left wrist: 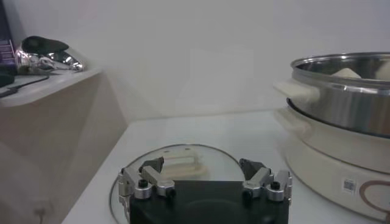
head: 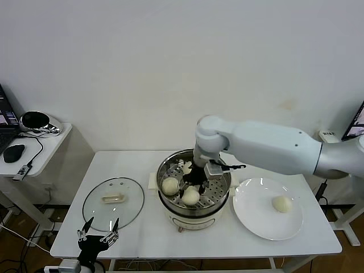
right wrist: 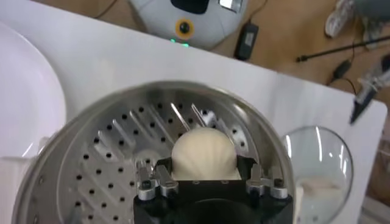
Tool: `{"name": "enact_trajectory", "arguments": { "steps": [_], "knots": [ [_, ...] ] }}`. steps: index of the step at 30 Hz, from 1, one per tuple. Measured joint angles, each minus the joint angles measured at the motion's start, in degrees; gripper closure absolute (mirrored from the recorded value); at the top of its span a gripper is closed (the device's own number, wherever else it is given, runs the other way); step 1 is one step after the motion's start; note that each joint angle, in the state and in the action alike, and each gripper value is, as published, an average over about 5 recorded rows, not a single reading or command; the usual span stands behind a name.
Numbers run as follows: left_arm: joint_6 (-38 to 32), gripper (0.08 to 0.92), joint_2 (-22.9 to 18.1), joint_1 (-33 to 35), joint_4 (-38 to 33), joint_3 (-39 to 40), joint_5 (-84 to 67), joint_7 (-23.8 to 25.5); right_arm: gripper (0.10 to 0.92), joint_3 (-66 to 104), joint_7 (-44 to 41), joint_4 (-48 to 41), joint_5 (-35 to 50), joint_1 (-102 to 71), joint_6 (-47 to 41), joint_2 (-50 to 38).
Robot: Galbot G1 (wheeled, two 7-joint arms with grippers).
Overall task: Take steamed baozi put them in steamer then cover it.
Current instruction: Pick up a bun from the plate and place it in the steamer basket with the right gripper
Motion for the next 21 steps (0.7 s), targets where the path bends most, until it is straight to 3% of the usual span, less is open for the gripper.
{"name": "enact_trajectory", "arguments": {
  "steps": [16, 21],
  "knots": [
    [-0.01, 0.177, -0.08, -0.23, 0.53, 0.07, -0.32, -0.03, 0.368, -0.58, -0.27, -0.96, -3.29, -0.70, 0.44, 1.30],
    [-0.01, 0.177, -0.13, -0.27, 0.71, 0.15, -0.30, -0.02, 0.267, -1.14, 0.60, -0.34, -3.02, -0.14, -0.72, 0.72]
  ]
}}
